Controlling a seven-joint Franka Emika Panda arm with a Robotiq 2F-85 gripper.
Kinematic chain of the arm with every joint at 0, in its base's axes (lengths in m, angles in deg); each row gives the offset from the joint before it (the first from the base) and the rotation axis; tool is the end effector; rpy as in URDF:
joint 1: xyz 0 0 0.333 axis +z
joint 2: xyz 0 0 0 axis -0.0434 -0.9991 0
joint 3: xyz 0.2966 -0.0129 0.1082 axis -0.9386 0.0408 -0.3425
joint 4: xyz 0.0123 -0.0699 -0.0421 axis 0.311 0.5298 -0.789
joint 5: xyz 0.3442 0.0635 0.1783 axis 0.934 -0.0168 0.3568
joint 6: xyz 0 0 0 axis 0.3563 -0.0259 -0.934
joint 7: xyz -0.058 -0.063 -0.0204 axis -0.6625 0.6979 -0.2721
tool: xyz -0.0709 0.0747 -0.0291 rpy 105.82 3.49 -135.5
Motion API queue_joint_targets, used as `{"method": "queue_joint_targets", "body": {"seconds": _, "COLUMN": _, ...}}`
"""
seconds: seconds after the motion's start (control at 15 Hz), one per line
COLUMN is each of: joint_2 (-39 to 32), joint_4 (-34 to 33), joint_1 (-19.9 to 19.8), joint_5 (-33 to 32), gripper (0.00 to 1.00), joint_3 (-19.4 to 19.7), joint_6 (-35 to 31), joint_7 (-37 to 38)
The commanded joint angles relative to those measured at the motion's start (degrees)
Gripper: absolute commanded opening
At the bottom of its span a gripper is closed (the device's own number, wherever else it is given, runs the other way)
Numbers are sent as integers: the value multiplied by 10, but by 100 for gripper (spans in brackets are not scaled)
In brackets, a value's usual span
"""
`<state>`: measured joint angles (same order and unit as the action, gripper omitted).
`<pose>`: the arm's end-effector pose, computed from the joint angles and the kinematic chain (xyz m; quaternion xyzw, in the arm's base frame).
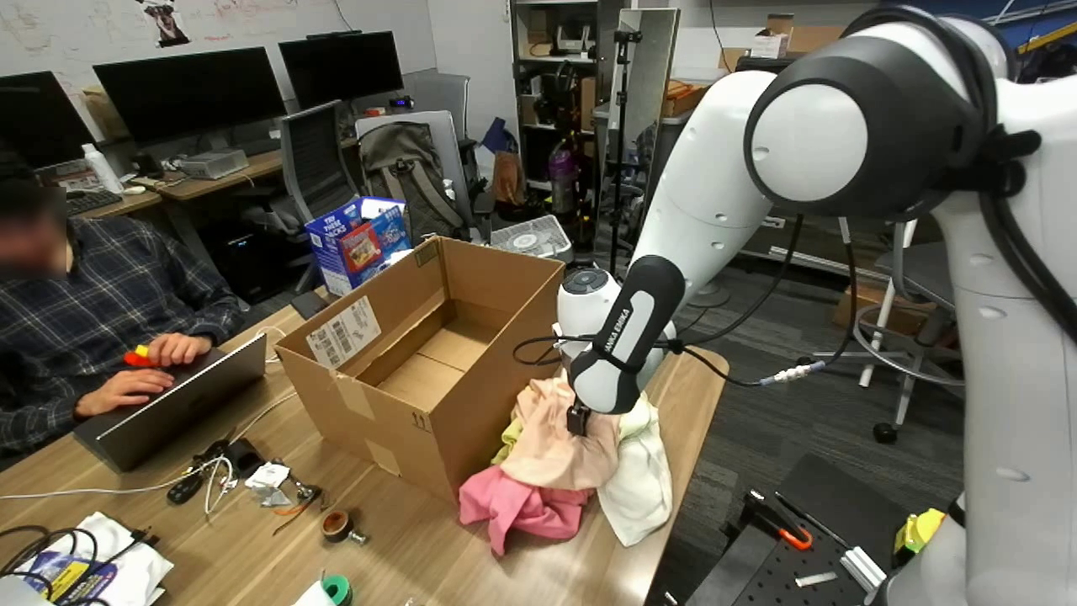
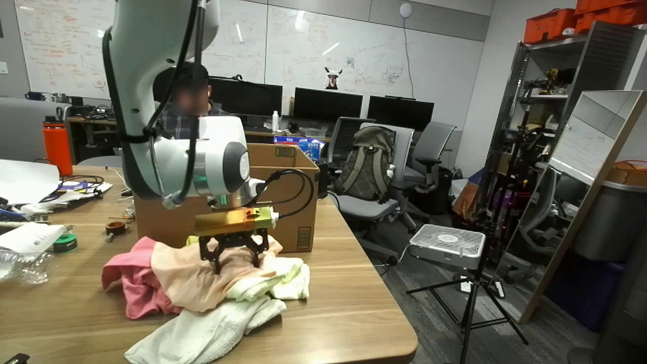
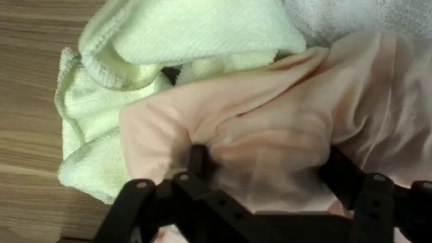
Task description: Pick up the clothes from the table and put them in the box
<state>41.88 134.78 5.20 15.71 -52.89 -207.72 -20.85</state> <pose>0.5148 0.0010 0.1330 0.9710 0.2295 0.0188 0.0650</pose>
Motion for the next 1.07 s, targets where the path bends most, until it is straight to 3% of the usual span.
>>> {"method": "queue_joint_targets", "body": {"seconds": 0.0, "joint_2": -4, "joint_4": -16, "joint_1": 26, "joint_5": -14, "gripper": 58, "joint_3": 26, "joint_6": -14, "joint_7": 31}}
{"method": "queue_joint_targets", "body": {"seconds": 0.4, "joint_2": 30, "joint_4": -5, "joint_1": 33, "joint_5": 6, "gripper": 11, "joint_3": 23, "joint_6": -15, "joint_7": 70}}
{"method": "queue_joint_targets", "body": {"seconds": 0.53, "joint_2": 47, "joint_4": -2, "joint_1": 31, "joint_5": 18, "gripper": 0, "joint_3": 17, "joint_6": -9, "joint_7": 86}}
{"method": "queue_joint_targets", "body": {"seconds": 0.67, "joint_2": 76, "joint_4": 2, "joint_1": 26, "joint_5": 40, "gripper": 4, "joint_3": 9, "joint_6": 8, "joint_7": 103}}
{"method": "queue_joint_targets", "body": {"seconds": 1.0, "joint_2": 164, "joint_4": 12, "joint_1": 27, "joint_5": 68, "gripper": 4, "joint_3": 8, "joint_6": 44, "joint_7": 150}}
